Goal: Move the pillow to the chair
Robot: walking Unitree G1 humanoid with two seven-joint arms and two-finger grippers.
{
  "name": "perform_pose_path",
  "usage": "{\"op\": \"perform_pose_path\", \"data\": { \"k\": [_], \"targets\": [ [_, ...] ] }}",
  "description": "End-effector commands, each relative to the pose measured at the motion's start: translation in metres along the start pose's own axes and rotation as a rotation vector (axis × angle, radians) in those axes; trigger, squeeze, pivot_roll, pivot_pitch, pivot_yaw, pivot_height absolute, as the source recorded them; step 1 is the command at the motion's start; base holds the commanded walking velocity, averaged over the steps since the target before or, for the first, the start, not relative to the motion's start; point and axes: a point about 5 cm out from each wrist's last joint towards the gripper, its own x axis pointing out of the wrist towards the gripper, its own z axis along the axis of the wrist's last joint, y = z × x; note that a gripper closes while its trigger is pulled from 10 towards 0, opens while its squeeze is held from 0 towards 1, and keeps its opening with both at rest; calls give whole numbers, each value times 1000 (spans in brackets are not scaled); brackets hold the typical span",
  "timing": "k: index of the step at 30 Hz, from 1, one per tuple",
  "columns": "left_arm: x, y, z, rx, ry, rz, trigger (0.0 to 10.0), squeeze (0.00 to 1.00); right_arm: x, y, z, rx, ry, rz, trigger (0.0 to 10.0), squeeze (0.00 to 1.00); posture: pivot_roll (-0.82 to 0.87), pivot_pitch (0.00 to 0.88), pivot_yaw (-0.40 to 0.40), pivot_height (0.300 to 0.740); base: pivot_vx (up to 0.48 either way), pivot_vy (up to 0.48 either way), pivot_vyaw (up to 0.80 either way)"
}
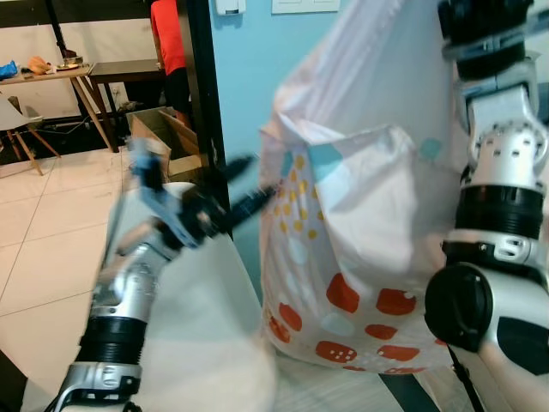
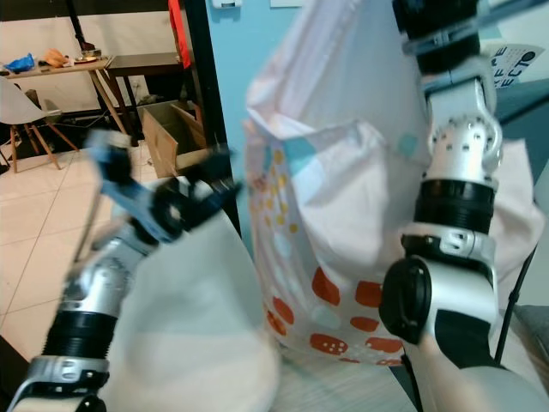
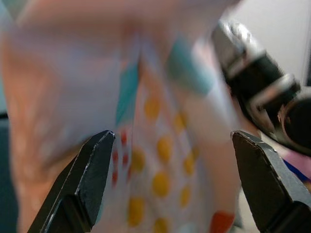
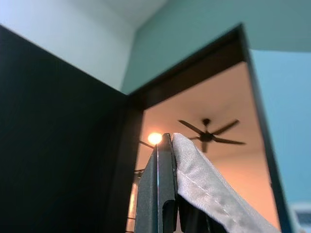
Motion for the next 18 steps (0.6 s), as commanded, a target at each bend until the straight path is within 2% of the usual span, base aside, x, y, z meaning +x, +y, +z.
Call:
{"op": "perform_pose_path", "data": {
  "k": [1, 3, 6, 7, 11, 14, 18],
  "targets": [
    [-5, 3, -7, -2, 70, -5, 10000, 0, 17, 13, 11, -3, -49, 89, 10000, 0, -121, 14, 11, 740, 0, 0, 0],
    [-8, 10, -11, 12, 119, 15, 10000, 0, 26, 18, 14, 9, -58, 124, 10000, 0, -125, 13, 11, 740, 0, 0, 0],
    [-11, 16, -10, 11, 120, 45, 10000, 0, 31, 22, 16, 19, -64, 148, 10000, 0, -130, 11, 15, 740, 0, 0, 0],
    [-16, 22, -4, -8, 86, 68, 10000, 0, 39, 32, 18, 24, -66, 191, 10000, 0, -137, 10, 18, 740, 0, 0, 0],
    [-17, 21, -3, -19, 75, 55, 10000, 0, 42, 36, 19, 27, -68, 210, 10000, 0, -140, 11, 18, 740, 0, 0, 0],
    [-19, 19, -4, 12, 82, 28, 10000, 0, 44, 37, 21, 31, -73, 216, 10000, 0, -142, 9, 20, 740, 0, 0, 0],
    [-29, 25, -3, 15, 96, 63, 10000, 0, 47, 41, 22, 39, -77, 233, 10000, 0, -147, 8, 24, 740, 0, 0, 0]
  ]
}}
